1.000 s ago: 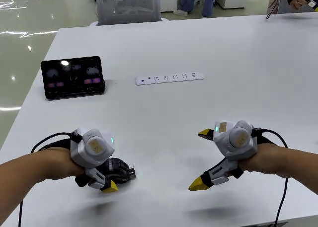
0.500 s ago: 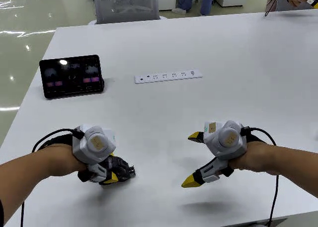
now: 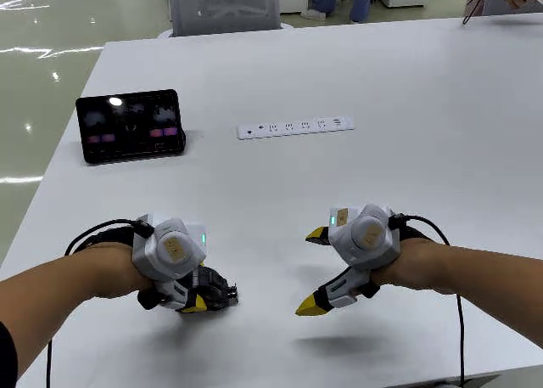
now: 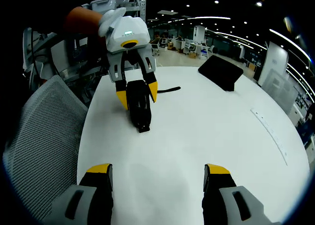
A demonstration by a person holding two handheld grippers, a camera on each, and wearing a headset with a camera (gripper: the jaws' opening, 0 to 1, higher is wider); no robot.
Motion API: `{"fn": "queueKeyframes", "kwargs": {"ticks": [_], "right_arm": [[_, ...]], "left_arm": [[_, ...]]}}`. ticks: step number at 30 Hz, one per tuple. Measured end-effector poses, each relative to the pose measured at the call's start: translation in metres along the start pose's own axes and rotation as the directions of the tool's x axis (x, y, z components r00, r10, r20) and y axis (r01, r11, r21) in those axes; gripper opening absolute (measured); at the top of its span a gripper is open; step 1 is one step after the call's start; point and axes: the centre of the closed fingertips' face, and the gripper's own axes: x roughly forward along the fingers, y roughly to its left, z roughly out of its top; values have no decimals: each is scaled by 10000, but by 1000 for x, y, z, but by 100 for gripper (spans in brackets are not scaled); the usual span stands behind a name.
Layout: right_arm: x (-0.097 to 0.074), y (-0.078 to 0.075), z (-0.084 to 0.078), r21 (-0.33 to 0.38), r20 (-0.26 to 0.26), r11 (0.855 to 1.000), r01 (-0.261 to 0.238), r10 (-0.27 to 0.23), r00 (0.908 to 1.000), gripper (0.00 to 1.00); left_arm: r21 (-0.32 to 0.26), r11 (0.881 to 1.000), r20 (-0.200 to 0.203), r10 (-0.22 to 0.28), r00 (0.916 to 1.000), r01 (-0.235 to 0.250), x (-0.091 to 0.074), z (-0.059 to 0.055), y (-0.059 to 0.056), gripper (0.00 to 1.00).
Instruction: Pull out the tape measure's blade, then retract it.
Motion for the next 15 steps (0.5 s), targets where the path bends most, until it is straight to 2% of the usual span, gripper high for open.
{"fn": "queueKeyframes", "kwargs": {"ticks": [13,15], "right_arm": [[38,11,23,-152,-18,9980,-608,608,9982,66],[45,13,23,-192,-81,9981,-586,584,9983,60]], "left_arm": [[12,9998,23,177,9998,-177,1,-1,1,32],[14,9998,18,216,9998,-216,1,-1,1,32]]}}
